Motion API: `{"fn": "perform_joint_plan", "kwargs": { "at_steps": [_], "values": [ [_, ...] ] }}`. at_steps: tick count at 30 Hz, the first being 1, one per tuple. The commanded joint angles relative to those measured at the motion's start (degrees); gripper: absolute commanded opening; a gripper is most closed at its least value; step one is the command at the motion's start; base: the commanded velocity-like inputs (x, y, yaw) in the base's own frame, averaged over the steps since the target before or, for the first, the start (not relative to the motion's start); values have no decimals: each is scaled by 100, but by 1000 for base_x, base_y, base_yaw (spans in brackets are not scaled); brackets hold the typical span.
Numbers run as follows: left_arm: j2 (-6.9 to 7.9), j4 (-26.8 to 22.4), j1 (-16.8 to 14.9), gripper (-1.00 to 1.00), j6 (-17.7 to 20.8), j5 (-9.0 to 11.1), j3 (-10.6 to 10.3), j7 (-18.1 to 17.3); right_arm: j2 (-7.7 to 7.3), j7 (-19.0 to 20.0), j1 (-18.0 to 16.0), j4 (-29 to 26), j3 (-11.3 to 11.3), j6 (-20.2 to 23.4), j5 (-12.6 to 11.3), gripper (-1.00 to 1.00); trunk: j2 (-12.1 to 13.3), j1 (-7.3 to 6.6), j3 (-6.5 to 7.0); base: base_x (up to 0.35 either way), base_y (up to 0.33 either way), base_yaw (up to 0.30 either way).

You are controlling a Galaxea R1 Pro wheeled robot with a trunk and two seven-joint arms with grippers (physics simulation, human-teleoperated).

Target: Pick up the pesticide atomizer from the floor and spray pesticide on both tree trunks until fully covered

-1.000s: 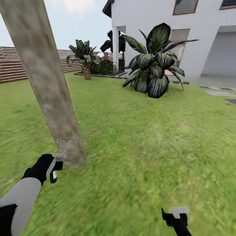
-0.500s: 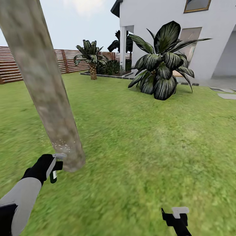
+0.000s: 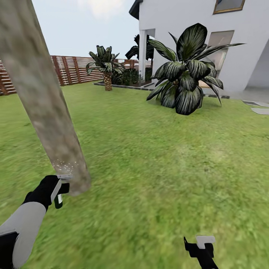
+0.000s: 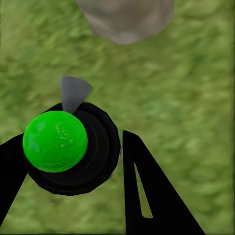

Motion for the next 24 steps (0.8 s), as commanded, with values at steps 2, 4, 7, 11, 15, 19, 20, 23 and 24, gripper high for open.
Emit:
{"fn": "perform_joint_plan", "kwargs": {
  "at_steps": [2, 4, 7, 11, 15, 19, 20, 23, 24],
  "values": [
    [-29, -18, -36, -100, 49, -48, 71, -28, -10, -33, -3, 7, -31, -16, 61, 100, -2, 0, -5, 186, -182, 269],
    [-42, -22, -40, -100, 51, -47, 75, -34, -12, -34, -4, 7, -31, -15, 61, 100, -2, 0, -5, 88, -77, 275],
    [-46, -174, -46, -100, 69, -44, 74, -52, -12, -34, -4, 7, -32, -15, 61, 100, -2, 0, -5, 18, -15, 278],
    [-43, -320, -33, -100, 80, -67, 39, -55, -13, -34, -1, 7, -30, -15, 61, 100, -2, 0, -5, 2, -1, 273],
    [-43, -207, 130, -100, 42, -51, 33, -44, -13, -34, 2, 7, -24, -14, 61, 100, -2, 0, -5, 0, -183, 76],
    [-38, -159, 316, -100, 10, -66, 41, -31, -13, -34, -1, 7, -23, -16, 61, 100, -2, 0, -5, 0, -265, 4],
    [-32, -157, 379, -100, 1, -65, 50, -30, -13, -34, -1, 7, -23, -18, 61, 100, -2, 0, -5, 31, -270, 0],
    [-11, -156, 504, -100, 5, -78, 67, -16, -19, -34, 0, 7, -30, -15, 61, 100, -2, 0, -5, 129, -253, 0],
    [-5, -156, 512, -100, 7, -80, 68, -15, -20, -34, 1, 7, -31, -16, 61, 100, -2, 0, -5, 187, -230, 0]
  ]
}}
